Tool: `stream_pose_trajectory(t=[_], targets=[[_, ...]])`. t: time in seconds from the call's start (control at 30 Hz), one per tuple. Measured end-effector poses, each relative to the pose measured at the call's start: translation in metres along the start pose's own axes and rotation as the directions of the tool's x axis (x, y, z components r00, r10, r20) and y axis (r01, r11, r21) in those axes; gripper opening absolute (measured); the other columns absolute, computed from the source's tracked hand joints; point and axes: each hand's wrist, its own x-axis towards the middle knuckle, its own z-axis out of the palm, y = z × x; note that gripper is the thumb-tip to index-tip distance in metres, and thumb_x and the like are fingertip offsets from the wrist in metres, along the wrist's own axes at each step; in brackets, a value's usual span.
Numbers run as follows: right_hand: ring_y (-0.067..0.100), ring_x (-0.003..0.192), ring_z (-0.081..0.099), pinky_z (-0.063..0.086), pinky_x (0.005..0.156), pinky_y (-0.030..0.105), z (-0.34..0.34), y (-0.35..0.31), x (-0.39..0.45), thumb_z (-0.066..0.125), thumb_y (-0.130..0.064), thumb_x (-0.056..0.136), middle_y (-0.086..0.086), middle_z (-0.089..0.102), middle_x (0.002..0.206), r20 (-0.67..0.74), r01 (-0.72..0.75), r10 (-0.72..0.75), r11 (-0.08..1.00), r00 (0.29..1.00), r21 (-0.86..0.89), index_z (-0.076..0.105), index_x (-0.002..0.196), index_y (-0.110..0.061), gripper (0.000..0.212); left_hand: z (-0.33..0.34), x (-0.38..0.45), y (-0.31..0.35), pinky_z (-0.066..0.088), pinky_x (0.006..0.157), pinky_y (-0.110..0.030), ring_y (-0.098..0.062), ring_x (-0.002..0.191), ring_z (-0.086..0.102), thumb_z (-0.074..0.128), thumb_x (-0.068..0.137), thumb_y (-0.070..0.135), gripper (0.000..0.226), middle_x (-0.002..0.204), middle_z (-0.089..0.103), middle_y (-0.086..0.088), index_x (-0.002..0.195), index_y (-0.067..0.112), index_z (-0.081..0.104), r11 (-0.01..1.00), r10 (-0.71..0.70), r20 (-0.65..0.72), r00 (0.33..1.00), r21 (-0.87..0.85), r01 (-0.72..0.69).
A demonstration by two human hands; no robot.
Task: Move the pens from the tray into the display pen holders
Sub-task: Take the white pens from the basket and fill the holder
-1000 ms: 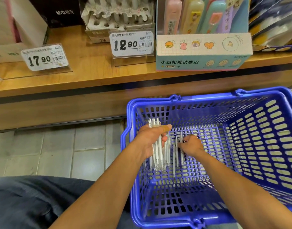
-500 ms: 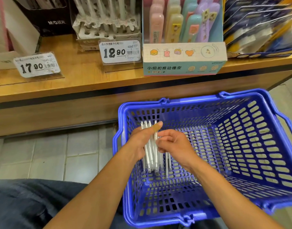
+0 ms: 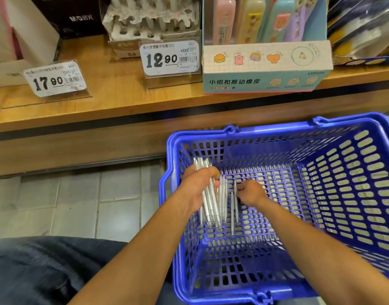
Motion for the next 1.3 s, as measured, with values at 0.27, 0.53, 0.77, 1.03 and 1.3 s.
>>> stream_pose_trajectory(t=[0.27, 0.53, 0.77, 1.03, 1.3], targets=[[0.033, 0.089, 0.064, 0.047, 0.06, 0.032, 0.032, -0.001, 0.016, 0.064, -0.012, 0.087, 0.017, 0.064, 0.102, -0.165, -0.129, 0.108, 0.984, 0.98, -0.121, 0.05, 0.116, -0.002, 0.034, 0.0, 0.006, -0.003, 0.055, 0.08, -0.038, -0.014, 0.062, 0.06, 0.067, 0.085, 0.004, 0.065, 0.134, 0.056, -0.015, 0.143, 0.005, 0.039, 1.0, 0.01, 0.0, 1.0, -0.014, -0.01], [0.025, 0.06, 0.051, 0.055, 0.062, 0.038, 0.003, 0.019, 0.004, 0.062, -0.01, 0.091, 0.009, 0.051, 0.062, -0.067, -0.139, 0.15, 0.98, 0.986, 0.141, 0.048, 0.067, -0.01, 0.027, -0.003, 0.007, -0.005, 0.057, 0.08, -0.038, -0.014, 0.063, 0.065, 0.072, 0.082, 0.006, 0.051, 0.121, 0.064, -0.017, 0.129, 0.003, 0.052, 1.0, 0.019, 0.02, 1.0, 0.013, -0.02], [0.025, 0.094, 0.064, 0.054, 0.084, 0.036, -0.038, -0.005, -0.045, 0.062, -0.008, 0.093, 0.011, 0.067, 0.106, 0.037, -0.018, -0.009, 0.738, 0.999, 0.675, 0.062, 0.116, -0.005, 0.023, -0.002, 0.007, -0.005, 0.056, 0.068, -0.035, -0.016, 0.063, 0.062, 0.072, 0.085, 0.007, 0.069, 0.094, 0.068, -0.014, 0.146, -0.001, 0.039, 1.0, 0.029, 0.034, 0.999, -0.005, -0.029], [0.014, 0.083, 0.071, 0.055, 0.071, 0.023, -0.037, -0.057, -0.125, 0.067, -0.016, 0.09, 0.003, 0.075, 0.089, -0.062, 0.213, -0.273, 0.567, 0.96, 0.796, 0.063, 0.113, -0.014, 0.023, 0.003, -0.008, 0.0, 0.06, 0.06, -0.036, -0.024, 0.071, 0.072, 0.08, 0.081, 0.033, 0.07, 0.098, 0.071, -0.014, 0.136, 0.002, 0.051, 0.997, 0.013, 0.049, 0.999, -0.078, -0.01], [0.004, 0.066, 0.062, 0.051, 0.063, 0.015, -0.018, -0.069, -0.135, 0.075, -0.02, 0.084, 0.0, 0.066, 0.077, -0.221, 0.318, -0.234, 0.58, 0.947, 0.75, 0.068, 0.092, -0.014, 0.013, 0.01, -0.007, -0.005, 0.033, 0.103, -0.034, -0.025, 0.139, 0.036, 0.088, 0.068, 0.036, 0.117, 0.155, 0.034, -0.009, 0.156, 0.016, 0.014, 0.997, 0.071, 0.03, 0.997, -0.013, -0.071]])
